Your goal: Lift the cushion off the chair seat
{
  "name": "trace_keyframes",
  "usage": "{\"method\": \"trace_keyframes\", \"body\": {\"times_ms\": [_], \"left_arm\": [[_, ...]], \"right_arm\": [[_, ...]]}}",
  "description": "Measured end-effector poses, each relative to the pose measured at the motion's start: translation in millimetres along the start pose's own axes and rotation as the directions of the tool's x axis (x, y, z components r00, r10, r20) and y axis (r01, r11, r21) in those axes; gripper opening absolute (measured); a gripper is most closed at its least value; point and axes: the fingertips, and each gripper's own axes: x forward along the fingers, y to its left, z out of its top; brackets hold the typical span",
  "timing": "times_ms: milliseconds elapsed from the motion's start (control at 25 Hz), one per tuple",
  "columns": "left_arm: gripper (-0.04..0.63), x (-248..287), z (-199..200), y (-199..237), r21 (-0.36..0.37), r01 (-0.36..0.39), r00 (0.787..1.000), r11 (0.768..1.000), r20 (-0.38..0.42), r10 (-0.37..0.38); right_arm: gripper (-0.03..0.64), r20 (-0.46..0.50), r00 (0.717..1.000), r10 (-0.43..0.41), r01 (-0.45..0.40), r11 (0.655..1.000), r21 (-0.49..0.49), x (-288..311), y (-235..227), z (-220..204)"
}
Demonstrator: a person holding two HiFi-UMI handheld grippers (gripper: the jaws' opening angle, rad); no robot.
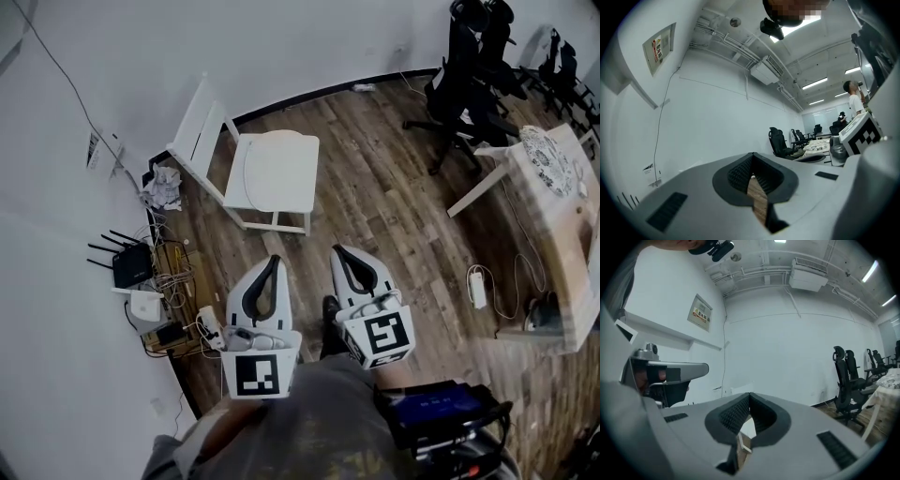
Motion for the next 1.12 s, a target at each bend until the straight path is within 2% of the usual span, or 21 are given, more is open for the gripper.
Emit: {"method": "trace_keyframes", "body": {"times_ms": [280,480,720,1120], "left_arm": [[0.006,72,30,-14,0.017,-0.08,0.996,0.997,0.032,0.079],[0.006,101,38,-10,0.035,-0.139,0.99,0.99,0.031,0.138],[0.006,127,36,9,0.02,-0.192,0.981,0.981,0.025,0.192],[0.006,178,21,65,0.028,-0.269,0.963,0.963,0.034,0.268]], "right_arm": [[0.008,0.014,0.993,0.121,-0.121,0.993,0.005,43,-50,23],[0.008,0.012,0.993,0.121,-0.122,0.992,0.018,68,-90,34],[0.008,0.009,0.984,0.177,-0.177,0.984,0.015,104,-100,36],[0.008,-0.015,0.971,0.239,-0.239,0.971,0.001,188,-112,34]]}}
